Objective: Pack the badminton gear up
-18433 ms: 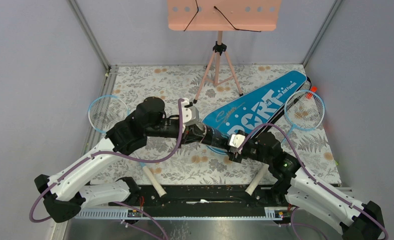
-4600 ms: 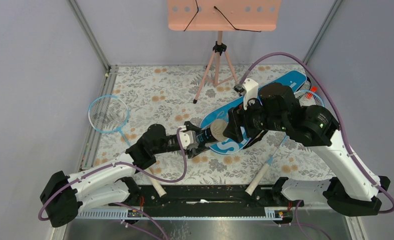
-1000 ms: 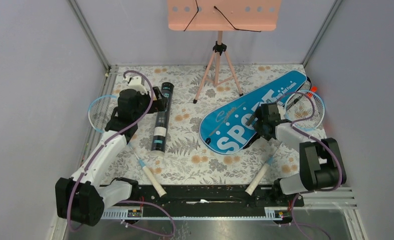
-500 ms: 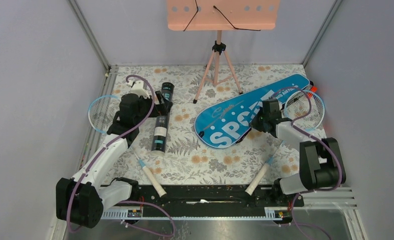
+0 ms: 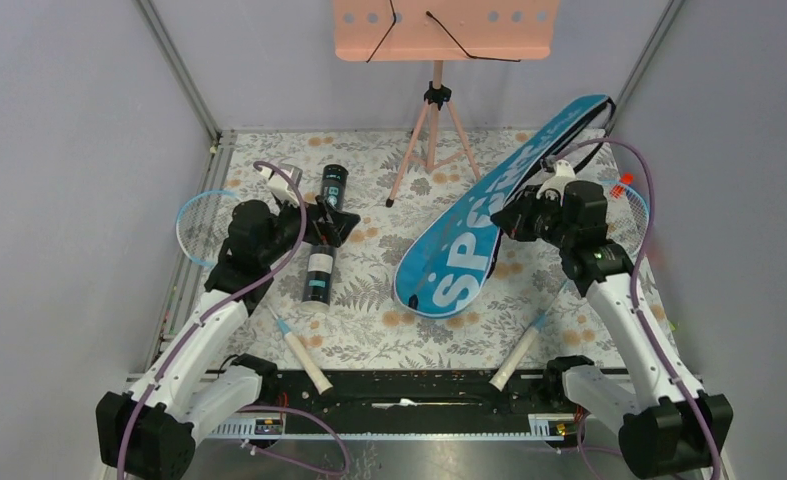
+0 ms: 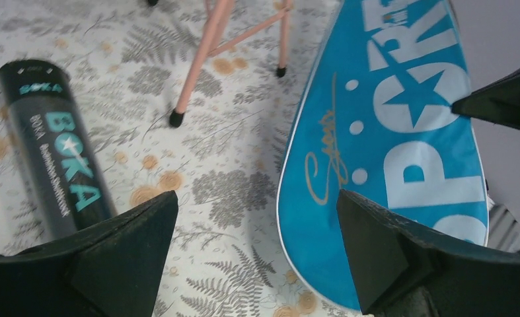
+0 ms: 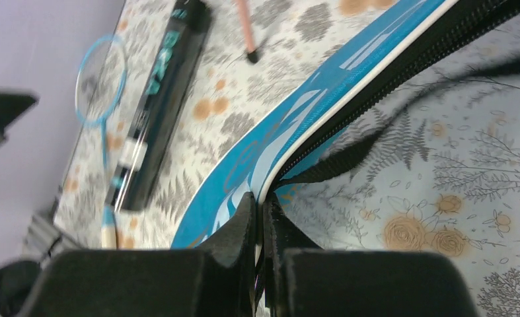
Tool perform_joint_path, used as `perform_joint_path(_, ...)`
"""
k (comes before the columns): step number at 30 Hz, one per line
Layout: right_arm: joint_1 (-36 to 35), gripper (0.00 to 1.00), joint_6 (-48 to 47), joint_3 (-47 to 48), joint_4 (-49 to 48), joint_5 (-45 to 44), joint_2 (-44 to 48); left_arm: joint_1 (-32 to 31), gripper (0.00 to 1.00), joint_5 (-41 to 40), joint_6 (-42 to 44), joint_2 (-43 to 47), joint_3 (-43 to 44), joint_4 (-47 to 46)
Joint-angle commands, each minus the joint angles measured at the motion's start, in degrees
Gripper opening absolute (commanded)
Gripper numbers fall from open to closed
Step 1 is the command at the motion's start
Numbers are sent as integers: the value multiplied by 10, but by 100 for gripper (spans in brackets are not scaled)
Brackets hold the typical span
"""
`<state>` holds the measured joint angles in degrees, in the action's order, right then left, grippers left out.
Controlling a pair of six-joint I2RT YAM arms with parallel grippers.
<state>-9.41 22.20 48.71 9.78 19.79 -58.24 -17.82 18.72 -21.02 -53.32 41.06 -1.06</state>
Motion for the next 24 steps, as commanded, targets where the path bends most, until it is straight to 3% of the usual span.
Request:
perform_joint_path(1, -29, 0, -185, 44, 101, 124, 64, -10, 99, 80, 6, 15, 11, -50)
perform_joint_path(4, -66, 0, -308, 63, 148, 90, 114, -16, 99, 104, 16, 16, 25, -32)
perform_joint_path(9, -82, 0, -735, 83, 360, 265, 179, -20, 99, 115, 37, 53, 32, -23)
perform_joint_path(12, -82, 0, -777, 120, 411, 257, 176, -20, 99, 101, 64, 68, 54, 15)
perform_joint_path(19, -82, 0, -925, 235, 575, 196, 75, -20, 99, 34, 112, 88, 129, 94)
perform_joint_path(24, -97, 0, -1057, 332, 657, 191, 18, -19, 99, 37, 145, 61, 218, 132)
